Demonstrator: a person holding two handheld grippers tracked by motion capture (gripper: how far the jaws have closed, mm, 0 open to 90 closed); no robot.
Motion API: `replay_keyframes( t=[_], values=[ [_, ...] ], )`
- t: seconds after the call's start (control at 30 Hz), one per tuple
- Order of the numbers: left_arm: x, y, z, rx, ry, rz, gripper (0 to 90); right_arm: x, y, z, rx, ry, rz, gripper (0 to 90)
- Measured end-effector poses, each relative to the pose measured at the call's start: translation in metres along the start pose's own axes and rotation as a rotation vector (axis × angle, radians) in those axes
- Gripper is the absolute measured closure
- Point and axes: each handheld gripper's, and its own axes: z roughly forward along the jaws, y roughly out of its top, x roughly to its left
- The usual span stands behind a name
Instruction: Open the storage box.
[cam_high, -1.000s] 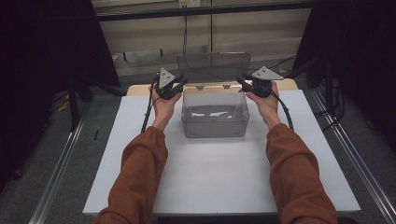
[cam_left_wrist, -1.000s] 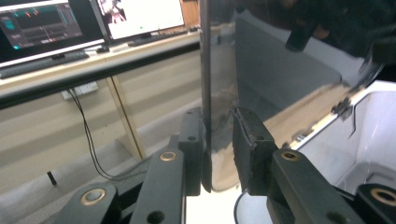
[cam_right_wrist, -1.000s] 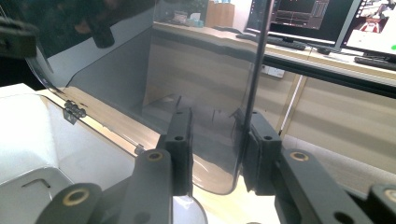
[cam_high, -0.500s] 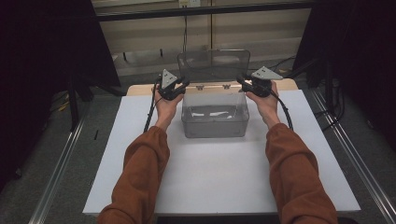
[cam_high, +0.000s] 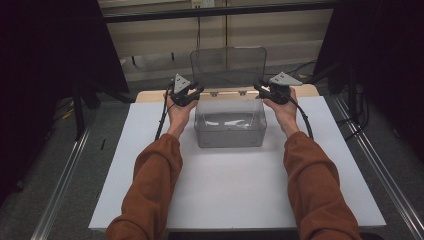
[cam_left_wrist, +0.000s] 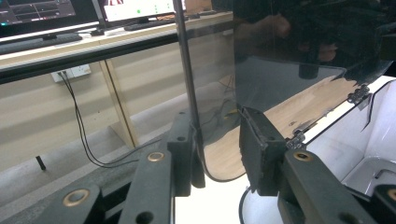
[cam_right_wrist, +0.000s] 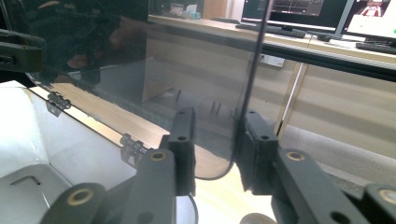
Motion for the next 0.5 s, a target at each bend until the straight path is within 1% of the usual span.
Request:
replay_keyframes(
  t=[0.03,0.07,0.1,0.13,0.17,0.2,0.23,0.33,0.37,0.4,0.43,0.47,0.5],
  values=[
    [-0.0002,0.0001,0.0003,0.004,0.002,-0.003,64.6,0.0003,0.0003,0.0002,0.006,-0.004,-0.007,66.1],
    [-0.0005,0.0001,0.0011,0.0,0.007,-0.009,61.1,0.0,0.0001,0.0005,0.002,-0.001,-0.004,66.4],
    [-0.0004,0.0001,0.0011,0.005,0.004,-0.008,60.5,-0.0003,-0.0001,0.0006,-0.001,0.001,0.003,66.4],
    [-0.0013,0.0,0.002,0.002,0.002,-0.019,60.5,-0.0002,-0.0001,0.0007,0.001,0.0,0.005,66.3],
    [-0.0011,-0.0001,0.0025,0.011,-0.005,-0.013,60.5,-0.0002,0.0,0.001,0.001,0.001,0.006,66.0],
    [-0.0021,-0.0004,0.0034,0.012,-0.013,-0.021,60.3,-0.0005,0.0001,0.0011,0.003,0.001,0.004,65.9],
    [-0.0028,-0.0007,0.004,0.013,-0.011,-0.018,59.6,-0.0006,0.0001,0.0013,0.006,0.0,0.005,65.8],
    [-0.003,-0.0009,0.0049,0.009,-0.01,-0.032,58.6,-0.0006,-0.0017,0.0028,0.016,0.002,0.006,65.5],
    [-0.0028,-0.0008,0.0051,0.011,-0.012,-0.031,58.6,-0.0004,-0.0023,0.0034,0.016,-0.001,0.011,65.2],
    [-0.0018,-0.0006,0.0046,0.025,-0.012,-0.015,58.6,-0.0004,-0.0025,0.0039,0.013,0.002,0.02,64.9],
    [-0.0016,-0.0002,0.0046,0.034,-0.011,-0.01,58.6,-0.0007,-0.0028,0.0046,0.008,0.004,0.027,64.8],
    [-0.0012,0.0,0.0047,0.038,-0.012,-0.01,58.7,-0.001,-0.003,0.0048,0.012,0.002,0.027,65.0],
    [-0.0009,0.0001,0.0047,0.042,-0.016,-0.019,59.1,-0.0014,-0.0032,0.0052,0.015,0.005,0.026,65.2]
  ],
)
